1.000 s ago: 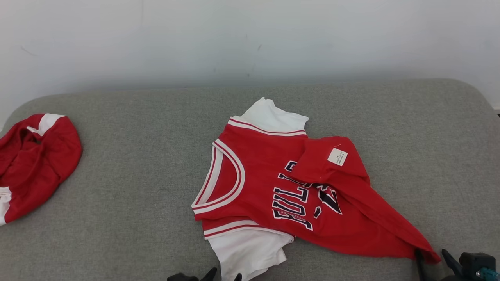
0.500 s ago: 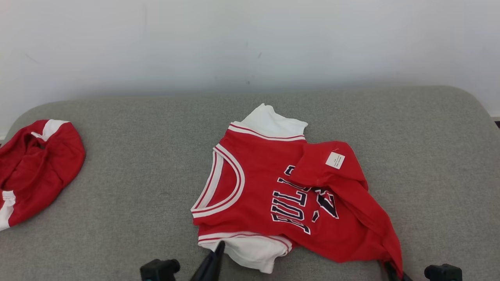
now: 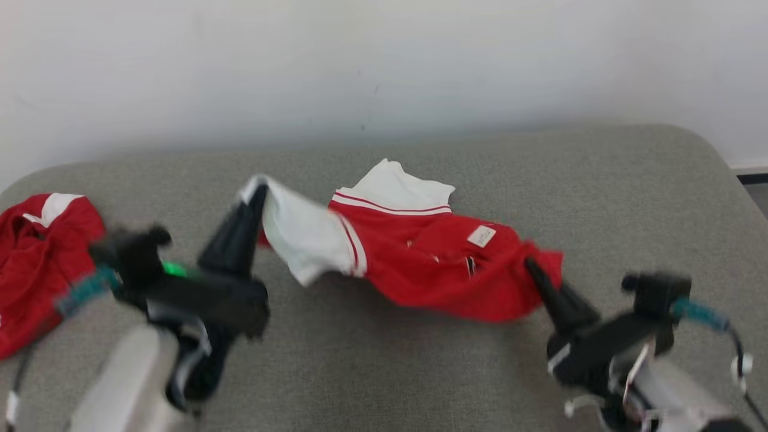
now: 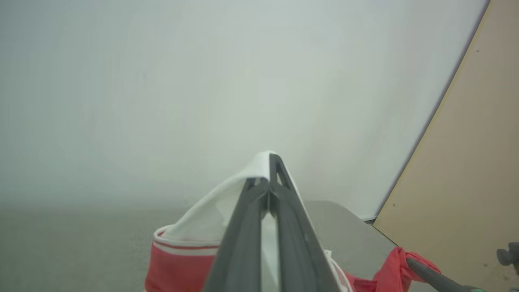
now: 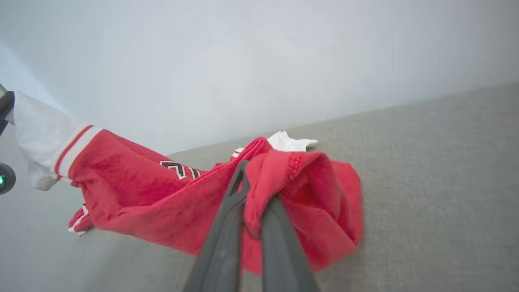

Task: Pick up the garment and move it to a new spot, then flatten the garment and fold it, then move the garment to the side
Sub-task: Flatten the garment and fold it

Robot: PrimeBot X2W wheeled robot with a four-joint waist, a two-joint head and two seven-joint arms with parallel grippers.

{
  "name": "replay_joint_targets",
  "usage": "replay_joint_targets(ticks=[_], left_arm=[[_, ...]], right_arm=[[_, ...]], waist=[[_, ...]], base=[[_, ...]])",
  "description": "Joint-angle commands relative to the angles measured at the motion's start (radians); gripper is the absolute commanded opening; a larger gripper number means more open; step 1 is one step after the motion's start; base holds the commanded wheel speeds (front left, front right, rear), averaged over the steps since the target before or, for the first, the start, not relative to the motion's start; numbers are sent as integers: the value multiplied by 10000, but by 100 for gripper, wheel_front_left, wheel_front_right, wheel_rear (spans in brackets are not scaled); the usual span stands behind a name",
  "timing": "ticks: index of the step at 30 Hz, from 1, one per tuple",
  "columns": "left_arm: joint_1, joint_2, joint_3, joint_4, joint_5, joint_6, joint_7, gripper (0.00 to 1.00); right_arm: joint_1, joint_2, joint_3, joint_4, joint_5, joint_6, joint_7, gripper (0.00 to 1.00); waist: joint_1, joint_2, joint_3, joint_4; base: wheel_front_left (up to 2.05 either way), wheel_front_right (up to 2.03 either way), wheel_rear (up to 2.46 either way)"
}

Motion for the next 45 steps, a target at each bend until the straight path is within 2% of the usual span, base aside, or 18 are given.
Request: replay_joint_targets(ticks=[1,3,4,8,12,17,20,26,33,45], left_arm=[[-669,32,72,15,-376,13,208,0],[-1742,279,261,220,-662,15,581,0],[-2983,366,359,488,-926,15,954,0],[-5586,386,602,1450,-1181,18,1552,0],[-8447,495,577,2579,-862,24,1960,0],[-11637,386,692,4271,-558,150,1991,0],[-13226,248,779,5218,-443,227,1877,0],[-15779,179,574,6957,-38,192,1571,0],[-17624,-218,156,8199,253,85,1267,0],[-18369,-373,-382,9290,177,18,874,0]], right_arm=[[-581,-73,-49,-27,133,6,108,0],[-1401,217,-336,187,595,8,397,0],[-2423,478,-682,434,1088,6,736,0],[-4754,823,-1360,1108,1659,8,1365,0],[-7414,1244,-2209,2035,2237,6,1973,0],[-10557,1862,-3349,3923,2725,8,2184,0],[-12246,2009,-3777,5090,2611,8,2019,0],[-14719,2038,-3840,6993,1845,8,1404,0],[-16567,2082,-3676,8455,1197,8,955,0],[-17685,2090,-3444,9220,762,8,715,0]], waist=[[0,0,330,-73],[0,0,718,-164],[0,0,1251,-188],[0,0,2470,-210],[0,0,3597,-310],[0,0,4431,-422],[0,0,4742,-508],[0,0,4993,-662],[0,0,5260,-701],[0,0,6091,-637]], base=[[0,0,0],[0,0,0],[0,0,0],[0,0,0],[0,0,0],[0,0,0],[0,0,0],[0,0,0],[0,0,0],[0,0,0]])
